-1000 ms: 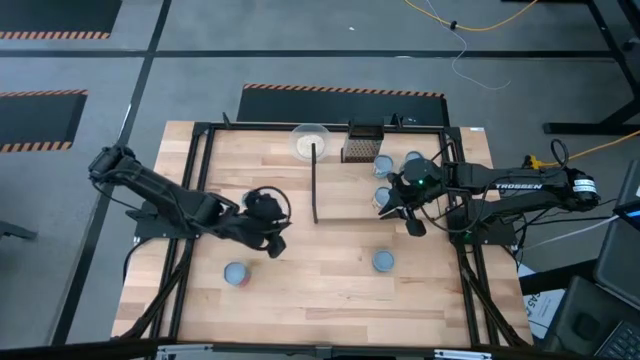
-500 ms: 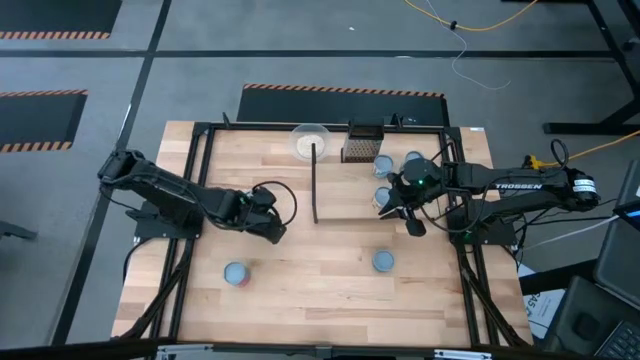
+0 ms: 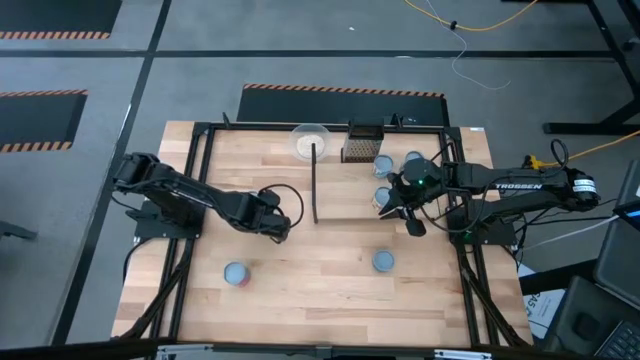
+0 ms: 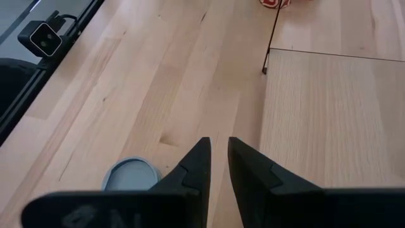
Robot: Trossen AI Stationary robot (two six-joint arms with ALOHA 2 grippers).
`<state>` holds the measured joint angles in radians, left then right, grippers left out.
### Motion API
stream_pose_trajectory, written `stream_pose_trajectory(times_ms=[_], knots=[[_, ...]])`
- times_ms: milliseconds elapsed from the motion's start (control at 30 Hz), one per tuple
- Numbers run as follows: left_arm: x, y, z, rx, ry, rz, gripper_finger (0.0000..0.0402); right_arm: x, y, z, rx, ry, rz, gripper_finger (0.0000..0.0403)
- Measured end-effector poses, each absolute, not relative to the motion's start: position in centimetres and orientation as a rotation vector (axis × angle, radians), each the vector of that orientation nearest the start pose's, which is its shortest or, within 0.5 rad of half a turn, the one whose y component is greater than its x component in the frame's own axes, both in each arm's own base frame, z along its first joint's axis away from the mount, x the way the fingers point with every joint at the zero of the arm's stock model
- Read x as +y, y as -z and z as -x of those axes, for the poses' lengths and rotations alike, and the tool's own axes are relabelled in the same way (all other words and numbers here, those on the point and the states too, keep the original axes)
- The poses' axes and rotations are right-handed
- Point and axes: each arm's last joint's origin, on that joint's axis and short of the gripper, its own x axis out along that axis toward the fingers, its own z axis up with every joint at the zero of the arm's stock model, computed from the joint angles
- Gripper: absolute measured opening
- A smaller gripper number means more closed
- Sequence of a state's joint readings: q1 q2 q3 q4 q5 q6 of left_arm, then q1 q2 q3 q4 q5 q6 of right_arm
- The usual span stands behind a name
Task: Pick and place cans onto a shelf
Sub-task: Put the canned spaghetti sauce on the shelf
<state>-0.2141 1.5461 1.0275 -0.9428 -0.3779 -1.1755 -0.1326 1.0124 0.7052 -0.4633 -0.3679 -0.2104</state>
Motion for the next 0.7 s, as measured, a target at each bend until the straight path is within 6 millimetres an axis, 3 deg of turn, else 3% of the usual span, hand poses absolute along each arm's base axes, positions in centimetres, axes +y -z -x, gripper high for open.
stream_pose_trajectory(times_ms=[233,533,700], knots=[[-4.61,-20.3,-26.2,1.109,-0.899,0.543,0.0083,-1.6,-24.45,-19.94,0.719,-0.301,0.008,0.006],[-4.61,-20.3,-26.18,1.116,-0.892,0.532,0.0012,-1.61,-24.45,-19.94,0.719,-0.3,0.008,0.006],[-4.84,-20.31,-26.14,1.133,-0.865,0.514,0.0011,-1.6,-24.45,-19.94,0.719,-0.301,0.009,0.006]])
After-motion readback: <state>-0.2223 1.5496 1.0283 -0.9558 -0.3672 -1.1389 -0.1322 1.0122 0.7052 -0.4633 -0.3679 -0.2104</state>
